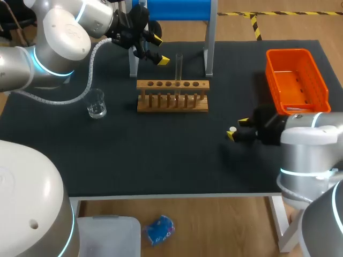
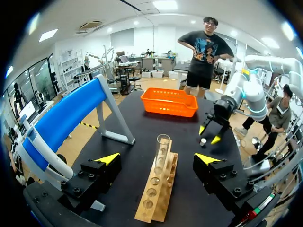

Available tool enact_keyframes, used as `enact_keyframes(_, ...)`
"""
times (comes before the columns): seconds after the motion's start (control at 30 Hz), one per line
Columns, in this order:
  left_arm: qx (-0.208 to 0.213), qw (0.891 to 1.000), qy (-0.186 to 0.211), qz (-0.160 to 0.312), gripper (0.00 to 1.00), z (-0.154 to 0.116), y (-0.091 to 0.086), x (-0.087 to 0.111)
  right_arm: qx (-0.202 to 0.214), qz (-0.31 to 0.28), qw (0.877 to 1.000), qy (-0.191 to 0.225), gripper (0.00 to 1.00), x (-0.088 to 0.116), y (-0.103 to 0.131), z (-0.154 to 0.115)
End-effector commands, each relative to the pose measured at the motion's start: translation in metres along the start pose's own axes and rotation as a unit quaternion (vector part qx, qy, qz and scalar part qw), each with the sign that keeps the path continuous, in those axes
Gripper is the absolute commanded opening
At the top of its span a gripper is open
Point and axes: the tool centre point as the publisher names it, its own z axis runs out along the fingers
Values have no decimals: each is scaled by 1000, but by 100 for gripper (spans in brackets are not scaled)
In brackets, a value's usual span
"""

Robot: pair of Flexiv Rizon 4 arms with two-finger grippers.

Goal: Invert the test tube, pick up the pipette, mount the tip to pipette, aspirate from beaker and dispense into the tube, eject the tip, return the pipette, and cap with the stopper.

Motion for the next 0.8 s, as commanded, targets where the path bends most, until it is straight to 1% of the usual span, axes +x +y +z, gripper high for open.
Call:
enact_keyframes(0.03,-3,1000,2,-1,100,-1,-1,-1,9,1,1000,0,65,-2,2,8)
enact_keyframes(0.1,-3,1000,2,-1,100,-1,-1,-1,11,1,1000,0,67,-3,2,10)
enact_keyframes(0.13,-3,1000,2,-1,100,-1,-1,-1,12,1,1000,0,64,-4,2,11)
enact_keyframes(0.23,-3,1000,2,-1,100,-1,-1,-1,14,2,1000,0,66,-6,2,14)
enact_keyframes(0.3,-3,1000,2,-1,100,-1,-1,-1,15,3,1000,-1,62,-7,2,15)
enact_keyframes(0.4,-3,1000,2,-1,100,-1,-1,-1,16,4,1000,0,64,-8,1,18)
enact_keyframes(0.43,-3,1000,2,-1,100,-1,-1,-1,17,4,1000,0,62,-8,1,18)
enact_keyframes(0.47,-3,1000,2,-1,100,-1,-1,-1,17,5,1000,1,58,-8,1,19)
enact_keyframes(0.53,-3,1000,2,-1,100,-1,-1,-1,18,6,1000,0,55,-8,1,19)
enact_keyframes(0.57,-3,1000,2,-1,100,-1,-1,-1,18,6,1000,0,51,-7,1,19)
enact_keyframes(0.8,-3,1000,2,-1,100,-1,-1,-1,20,6,1000,1,48,-5,0,19)
